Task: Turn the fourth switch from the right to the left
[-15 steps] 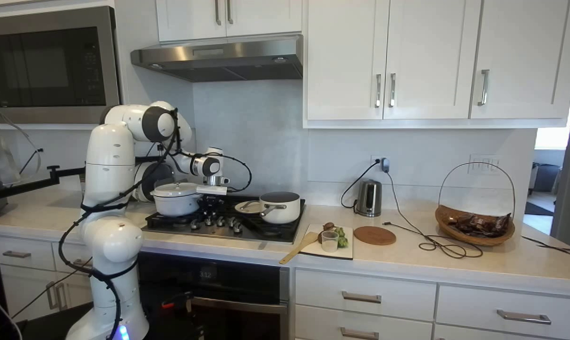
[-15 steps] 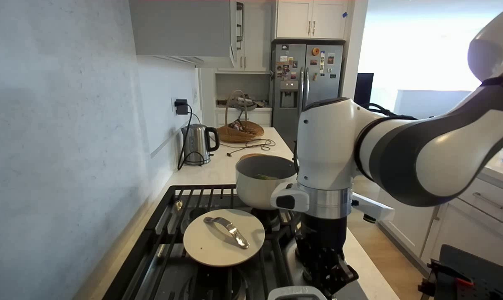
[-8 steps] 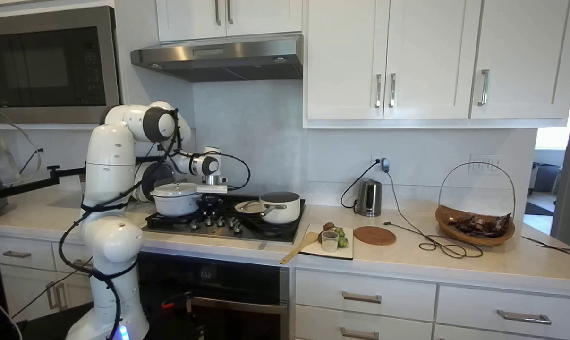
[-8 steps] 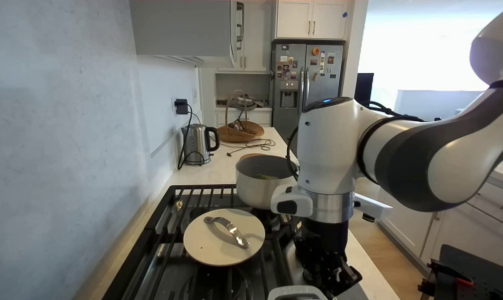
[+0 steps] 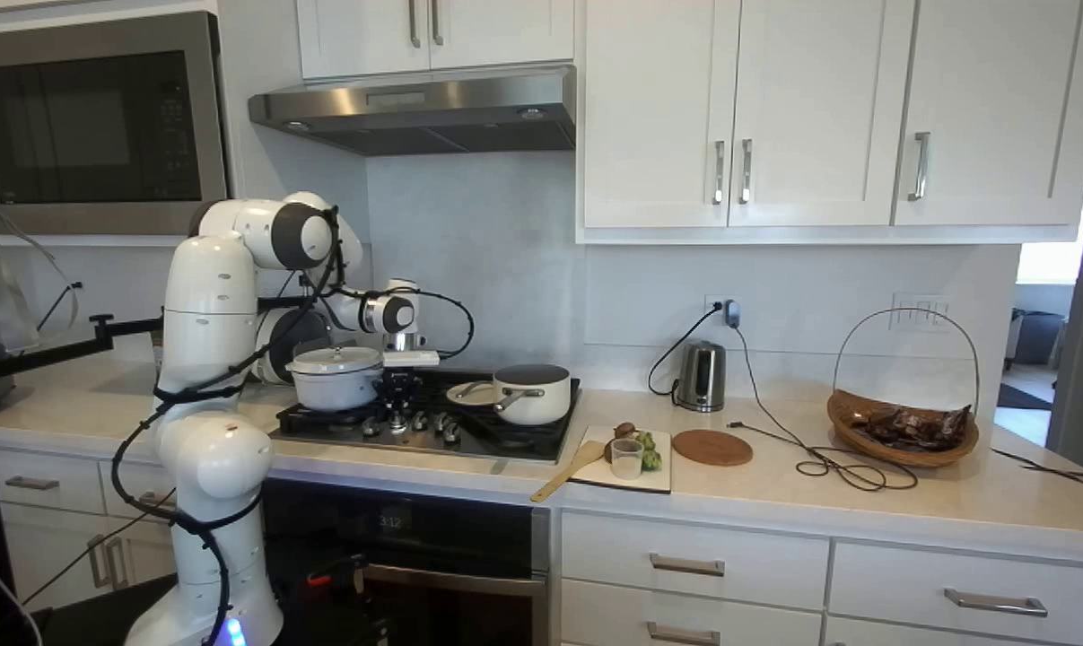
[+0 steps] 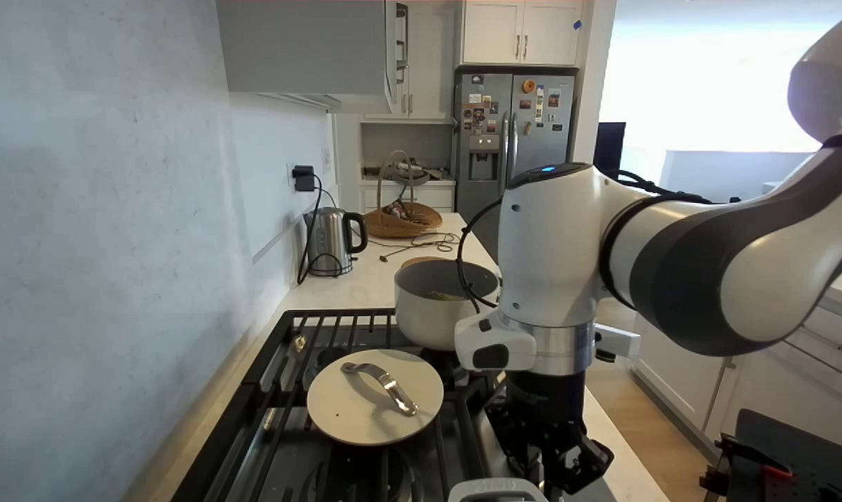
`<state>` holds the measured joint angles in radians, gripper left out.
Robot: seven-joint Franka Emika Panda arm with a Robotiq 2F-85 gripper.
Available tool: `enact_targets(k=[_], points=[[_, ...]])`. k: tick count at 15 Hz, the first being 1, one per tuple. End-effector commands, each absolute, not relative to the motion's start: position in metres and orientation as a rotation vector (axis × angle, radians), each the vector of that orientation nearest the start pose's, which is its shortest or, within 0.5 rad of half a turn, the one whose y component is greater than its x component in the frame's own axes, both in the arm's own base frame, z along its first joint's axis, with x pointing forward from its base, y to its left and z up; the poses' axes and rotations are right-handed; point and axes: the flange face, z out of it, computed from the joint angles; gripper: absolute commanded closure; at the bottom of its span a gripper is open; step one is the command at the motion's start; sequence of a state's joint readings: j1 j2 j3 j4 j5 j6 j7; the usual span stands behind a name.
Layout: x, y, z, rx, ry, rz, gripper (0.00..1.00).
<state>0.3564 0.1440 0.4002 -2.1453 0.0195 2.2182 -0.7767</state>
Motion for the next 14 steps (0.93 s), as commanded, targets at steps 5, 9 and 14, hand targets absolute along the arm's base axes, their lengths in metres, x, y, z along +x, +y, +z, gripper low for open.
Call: enact_targets(k=[5,9,14], points=[[0.3739,0.3617,0.3166,-1.995,-2.334,0.292,0.95],[0.3718,0.3628,0.3160,-1.876,-2.417,0.286,0.95],[0.3708,0.3624,0.3142,-1.705,-2.516,0.283,0.95]])
